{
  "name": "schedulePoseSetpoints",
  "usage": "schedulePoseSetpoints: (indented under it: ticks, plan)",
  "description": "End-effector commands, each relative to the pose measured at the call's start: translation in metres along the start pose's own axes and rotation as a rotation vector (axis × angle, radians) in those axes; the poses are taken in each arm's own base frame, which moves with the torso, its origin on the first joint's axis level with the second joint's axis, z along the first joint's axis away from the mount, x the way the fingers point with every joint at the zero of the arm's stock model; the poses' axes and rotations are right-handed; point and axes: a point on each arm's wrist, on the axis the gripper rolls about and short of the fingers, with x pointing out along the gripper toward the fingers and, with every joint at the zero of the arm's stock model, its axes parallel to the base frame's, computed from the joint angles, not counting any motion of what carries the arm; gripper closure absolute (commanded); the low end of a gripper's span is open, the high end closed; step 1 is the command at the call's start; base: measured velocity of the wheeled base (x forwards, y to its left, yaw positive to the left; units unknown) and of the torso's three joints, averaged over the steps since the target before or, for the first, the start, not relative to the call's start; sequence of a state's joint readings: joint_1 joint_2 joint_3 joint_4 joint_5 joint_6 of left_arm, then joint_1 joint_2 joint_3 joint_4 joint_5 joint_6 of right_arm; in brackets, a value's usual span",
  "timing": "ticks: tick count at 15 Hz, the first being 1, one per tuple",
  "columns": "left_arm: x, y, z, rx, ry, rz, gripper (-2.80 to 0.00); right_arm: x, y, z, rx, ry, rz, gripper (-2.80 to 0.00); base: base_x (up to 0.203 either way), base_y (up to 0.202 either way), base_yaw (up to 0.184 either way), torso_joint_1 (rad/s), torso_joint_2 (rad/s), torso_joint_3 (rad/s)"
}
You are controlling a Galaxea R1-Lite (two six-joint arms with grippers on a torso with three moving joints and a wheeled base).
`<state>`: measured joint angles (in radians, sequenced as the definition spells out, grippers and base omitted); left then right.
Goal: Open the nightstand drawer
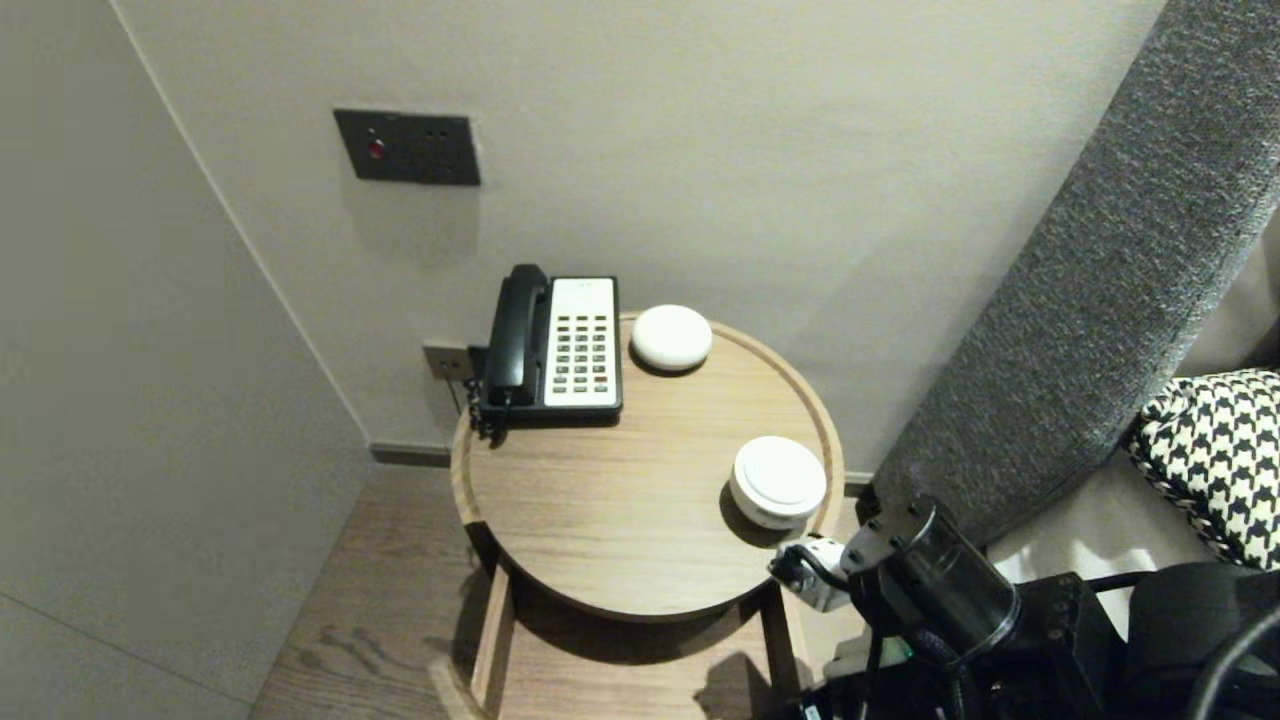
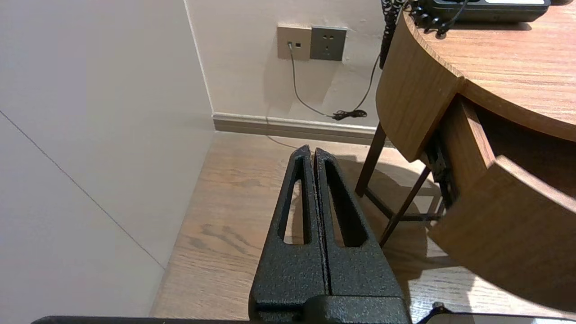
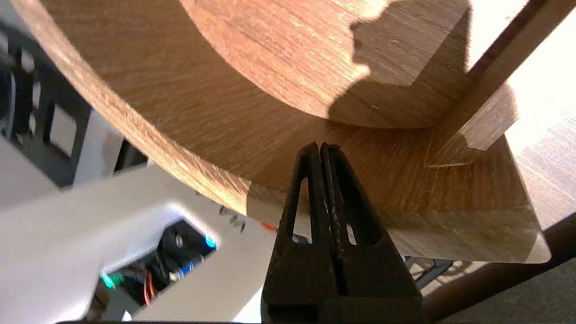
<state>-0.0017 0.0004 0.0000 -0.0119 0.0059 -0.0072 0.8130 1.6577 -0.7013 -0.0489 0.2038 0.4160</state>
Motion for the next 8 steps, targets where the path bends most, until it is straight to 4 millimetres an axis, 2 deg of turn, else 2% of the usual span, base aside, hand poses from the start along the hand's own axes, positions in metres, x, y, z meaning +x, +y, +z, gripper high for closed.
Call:
schedulePoseSetpoints:
  ticks: [1,5,8]
  plan:
    - [0.000,0.000,0.000,0.000,-0.001,0.000,0.00,-0.004,0.004,-0.009,-0.036,0.016,0.022,0.00,0.000,0.000,0.000,0.000,0.00,0.000]
    - [0.000,0.000,0.000,0.000,-0.001,0.000,0.00,-0.009,0.004,-0.030,-0.158,0.070,0.050,0.00,0.000,0.000,0.000,0.000,0.00,0.000]
    - [0.000,0.000,0.000,0.000,-0.001,0.000,0.00,-0.014,0.005,-0.025,-0.155,0.041,0.052,0.00,0.000,0.000,0.000,0.000,0.00,0.000]
